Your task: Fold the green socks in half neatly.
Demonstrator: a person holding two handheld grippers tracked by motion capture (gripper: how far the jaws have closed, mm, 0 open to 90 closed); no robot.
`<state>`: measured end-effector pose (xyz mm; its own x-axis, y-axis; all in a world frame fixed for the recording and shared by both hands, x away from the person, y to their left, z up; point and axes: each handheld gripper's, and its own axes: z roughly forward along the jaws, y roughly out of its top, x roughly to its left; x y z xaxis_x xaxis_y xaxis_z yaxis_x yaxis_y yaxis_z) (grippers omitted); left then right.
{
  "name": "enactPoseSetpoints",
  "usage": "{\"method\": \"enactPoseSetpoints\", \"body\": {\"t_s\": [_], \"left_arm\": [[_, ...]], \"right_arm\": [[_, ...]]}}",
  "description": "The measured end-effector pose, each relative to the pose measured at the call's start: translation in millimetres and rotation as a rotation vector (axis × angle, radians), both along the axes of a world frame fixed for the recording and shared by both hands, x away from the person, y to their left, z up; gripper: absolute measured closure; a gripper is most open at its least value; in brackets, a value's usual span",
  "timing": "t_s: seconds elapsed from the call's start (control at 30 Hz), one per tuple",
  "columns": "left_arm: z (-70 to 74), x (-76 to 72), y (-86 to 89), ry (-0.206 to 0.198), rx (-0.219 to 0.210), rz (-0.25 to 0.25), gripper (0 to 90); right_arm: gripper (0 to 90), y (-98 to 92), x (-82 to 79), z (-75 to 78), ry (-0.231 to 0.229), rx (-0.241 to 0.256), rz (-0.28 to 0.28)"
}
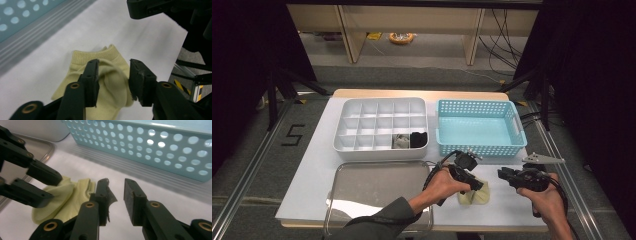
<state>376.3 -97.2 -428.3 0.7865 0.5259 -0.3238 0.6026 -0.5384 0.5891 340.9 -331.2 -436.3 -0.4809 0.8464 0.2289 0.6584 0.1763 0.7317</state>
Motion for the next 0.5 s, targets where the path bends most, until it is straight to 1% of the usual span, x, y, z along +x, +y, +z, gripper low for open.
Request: {"method": "enactPoseSetpoints", "body": {"t_s": [0.03,0.07,0.1,0.13,0.17,0.2,0.23,0.27,0.3,0.33,0.37,0.4,0.43,0.47,0.5], "left_arm": [[1.4,-0.7,2.0,0.003,-0.018,0.015,56.8],[3.0,-0.3,5.6,0.003,-0.037,0.020,55.3],[4.6,-0.4,9.5,0.002,-0.049,0.030,55.2],[5.0,-0.2,13.5,0.007,-0.070,0.039,55.4],[5.5,0.5,19.3,-0.002,-0.059,0.035,55.5],[4.8,0.4,23.6,-0.007,-0.062,0.043,55.9],[3.8,0.6,28.6,-0.012,-0.058,0.044,56.2],[2.8,0.6,33.6,-0.013,-0.057,0.055,56.2],[1.3,1.0,38.6,-0.014,-0.063,0.060,56.8],[0.1,0.8,43.4,-0.022,-0.060,0.068,57.7],[-1.1,0.1,47.5,-0.029,-0.058,0.073,57.9],[-2.3,-0.9,51.0,-0.034,-0.058,0.073,59.0],[-3.5,-2.6,53.5,-0.028,-0.065,0.073,59.9],[-4.4,-4.5,55.8,-0.036,-0.063,0.070,61.5],[-4.4,-4.5,55.8,-0.036,-0.063,0.070,63.0]], "right_arm": [[73.4,-0.8,-0.8,0.7,-0.005,0.003,-0.001],[73.1,-1.8,-1.9,2.3,-0.001,-0.014,-0.005],[72.8,-3.9,-1.3,2.8,-0.031,-0.042,0.008],[72.8,-2.6,-1.4,2.2,-0.022,-0.013,0.018],[72.7,-2.9,-2.2,3.3,-0.029,-0.039,0.015],[72.4,0.2,-5.0,4.4,0.000,-0.024,-0.002],[72.3,2.4,-5.7,3.9,0.003,-0.012,0.004],[72.2,3.7,-5.7,4.3,-0.001,-0.027,0.015],[72.2,6.0,-6.4,5.0,0.004,-0.038,0.018],[71.9,6.6,-5.0,4.5,-0.025,-0.064,0.046],[71.8,10.8,-7.0,5.4,-0.003,-0.060,0.048],[71.9,15.3,-9.4,6.9,0.003,-0.062,0.050],[72.0,19.2,-10.6,7.8,-0.001,-0.062,0.063],[72.8,23.0,-11.7,9.4,0.002,-0.070,0.078],[72.8,23.0,-11.7,9.4,0.002,-0.070,0.078]]}}
